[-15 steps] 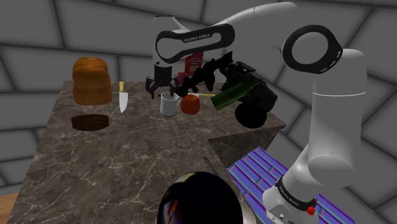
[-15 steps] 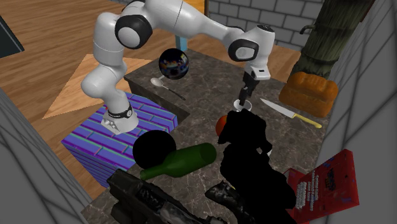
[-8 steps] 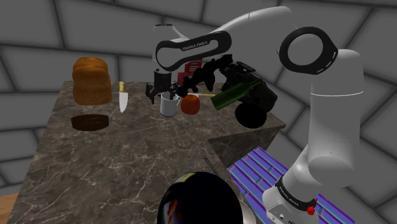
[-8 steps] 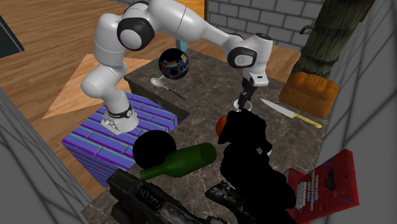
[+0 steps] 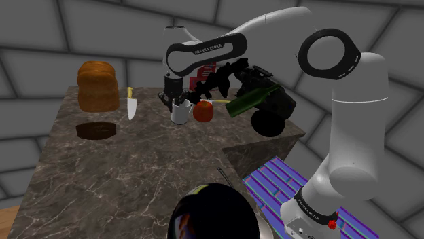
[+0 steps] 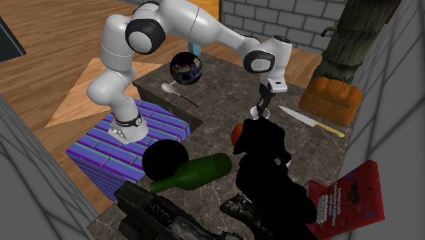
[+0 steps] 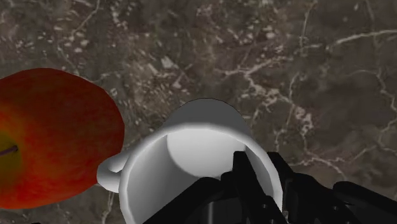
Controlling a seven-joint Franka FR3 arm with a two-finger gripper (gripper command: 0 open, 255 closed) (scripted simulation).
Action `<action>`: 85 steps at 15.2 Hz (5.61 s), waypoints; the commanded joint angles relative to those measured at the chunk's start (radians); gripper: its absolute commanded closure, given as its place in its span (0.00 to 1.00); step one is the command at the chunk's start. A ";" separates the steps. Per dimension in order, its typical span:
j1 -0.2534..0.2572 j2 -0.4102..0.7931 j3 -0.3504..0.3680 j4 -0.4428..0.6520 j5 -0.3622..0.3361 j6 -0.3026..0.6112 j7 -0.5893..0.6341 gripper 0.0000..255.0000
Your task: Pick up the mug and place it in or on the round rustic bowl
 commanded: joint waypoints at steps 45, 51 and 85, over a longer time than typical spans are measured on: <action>-0.068 -0.271 0.002 0.055 0.074 -0.311 -0.114 1.00; -0.139 -0.479 -0.038 -0.201 0.118 -0.251 -0.224 1.00; -0.353 -1.027 -0.383 -0.844 0.028 -0.116 -0.725 1.00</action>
